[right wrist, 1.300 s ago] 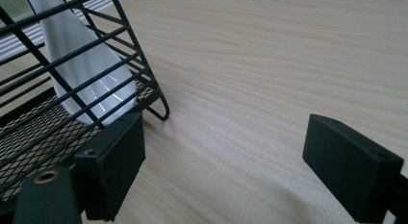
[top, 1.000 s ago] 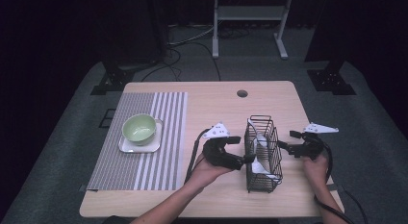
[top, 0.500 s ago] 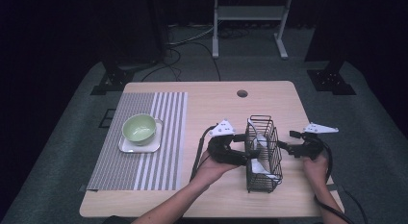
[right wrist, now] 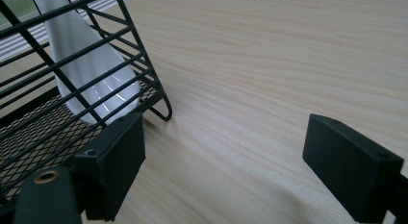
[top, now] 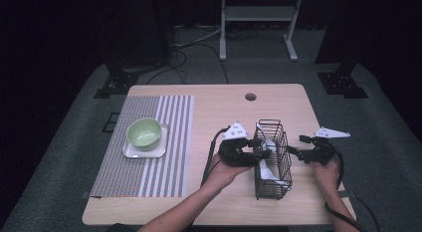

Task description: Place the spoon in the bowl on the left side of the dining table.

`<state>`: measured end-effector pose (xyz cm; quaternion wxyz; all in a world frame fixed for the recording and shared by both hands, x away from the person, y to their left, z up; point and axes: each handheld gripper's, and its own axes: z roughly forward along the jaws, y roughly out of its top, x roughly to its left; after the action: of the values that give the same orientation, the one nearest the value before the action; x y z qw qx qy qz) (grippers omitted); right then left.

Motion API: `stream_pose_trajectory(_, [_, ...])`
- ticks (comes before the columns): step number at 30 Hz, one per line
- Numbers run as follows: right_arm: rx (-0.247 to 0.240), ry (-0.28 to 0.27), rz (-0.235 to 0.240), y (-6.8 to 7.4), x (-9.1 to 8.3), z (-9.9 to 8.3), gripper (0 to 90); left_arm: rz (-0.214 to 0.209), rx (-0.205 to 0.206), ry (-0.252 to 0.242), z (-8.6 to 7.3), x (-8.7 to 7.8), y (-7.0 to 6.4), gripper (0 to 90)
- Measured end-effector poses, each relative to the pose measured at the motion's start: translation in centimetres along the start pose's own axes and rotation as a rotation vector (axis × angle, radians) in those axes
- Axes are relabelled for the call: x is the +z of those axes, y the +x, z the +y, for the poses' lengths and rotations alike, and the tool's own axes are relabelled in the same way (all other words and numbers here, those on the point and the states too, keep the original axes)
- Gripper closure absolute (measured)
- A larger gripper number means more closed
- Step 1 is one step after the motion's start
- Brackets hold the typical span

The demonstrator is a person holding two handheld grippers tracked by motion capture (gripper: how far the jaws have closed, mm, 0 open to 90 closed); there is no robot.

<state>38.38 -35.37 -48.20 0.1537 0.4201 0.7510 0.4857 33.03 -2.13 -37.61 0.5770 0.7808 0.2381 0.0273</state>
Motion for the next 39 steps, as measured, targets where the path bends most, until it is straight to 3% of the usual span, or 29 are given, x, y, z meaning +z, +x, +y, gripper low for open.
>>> stream_pose_trajectory(9, [0.001, -0.002, 0.002, -0.01, -0.01, 0.00, 13.7, 0.045, 0.023, 0.014, -0.03, 0.42, 0.20, 61.1])
stream_pose_trajectory(23, [0.002, -0.003, 0.004, -0.03, 0.00, 0.00, 13.7, 0.077, 0.046, -0.003, -0.22, 0.34, 0.13, 79.6])
stream_pose_trajectory(39, [0.005, -0.002, 0.005, -0.04, 0.03, 0.01, 13.7, 0.090, 0.006, -0.028, -0.31, -0.15, -0.06, 81.8])
